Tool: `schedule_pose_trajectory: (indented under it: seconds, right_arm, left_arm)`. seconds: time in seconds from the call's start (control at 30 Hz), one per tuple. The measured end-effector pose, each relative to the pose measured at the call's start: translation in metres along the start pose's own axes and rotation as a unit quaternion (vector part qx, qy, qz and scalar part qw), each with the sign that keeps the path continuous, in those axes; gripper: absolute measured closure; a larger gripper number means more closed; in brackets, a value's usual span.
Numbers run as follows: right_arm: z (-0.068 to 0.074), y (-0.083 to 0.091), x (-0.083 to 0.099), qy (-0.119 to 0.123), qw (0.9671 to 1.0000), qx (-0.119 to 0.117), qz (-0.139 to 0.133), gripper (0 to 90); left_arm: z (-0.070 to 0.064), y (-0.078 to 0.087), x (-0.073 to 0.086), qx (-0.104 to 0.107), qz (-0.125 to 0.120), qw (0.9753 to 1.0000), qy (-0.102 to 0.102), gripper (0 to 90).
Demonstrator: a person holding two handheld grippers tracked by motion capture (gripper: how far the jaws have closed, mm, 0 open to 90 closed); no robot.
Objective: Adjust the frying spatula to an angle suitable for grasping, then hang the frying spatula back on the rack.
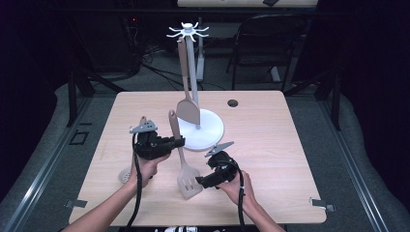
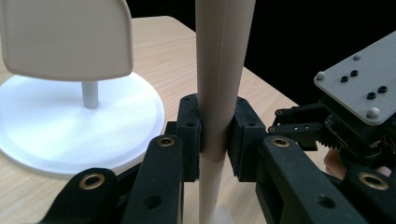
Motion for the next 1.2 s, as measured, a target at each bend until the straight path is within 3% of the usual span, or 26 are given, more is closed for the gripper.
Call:
schedule_pose_trajectory:
  seconds: [0.2, 0.47, 0.83, 1.2]
  right_arm:
    - [-0.012, 0.004, 0.002, 0.000, 0.9999, 0.007, 0.008, 14.3]
    - [-0.027, 0.010, 0.003, 0.000, 0.9995, 0.027, 0.013, 0.0]
    - [-0.039, 0.018, 0.001, -0.013, 0.9994, 0.033, 0.002, 0.0]
    - [-0.055, 0.026, 0.002, -0.018, 0.9983, 0.055, 0.000, 0.0]
  left_arm:
    - [-0.002, -0.003, -0.009, -0.003, 0.008, 0.9996, -0.026, 76.6]
    - [-0.003, -0.004, -0.027, -0.003, 0.013, 0.9983, -0.056, 76.7]
    - [-0.007, -0.007, -0.044, -0.005, 0.005, 0.9965, -0.083, 76.7]
    - [-0.011, -0.007, -0.062, -0.007, 0.004, 0.9944, -0.105, 76.7]
Point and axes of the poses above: each handheld gripper's, and its own axes: y roughly backward along the jaws, x roughly out of its underside, z roughly to its left, the point moved 9 cm from there along -y, roughly forward along the jaws, and after that the axes turned 6 degrees about -y, right-handed, at the moved point
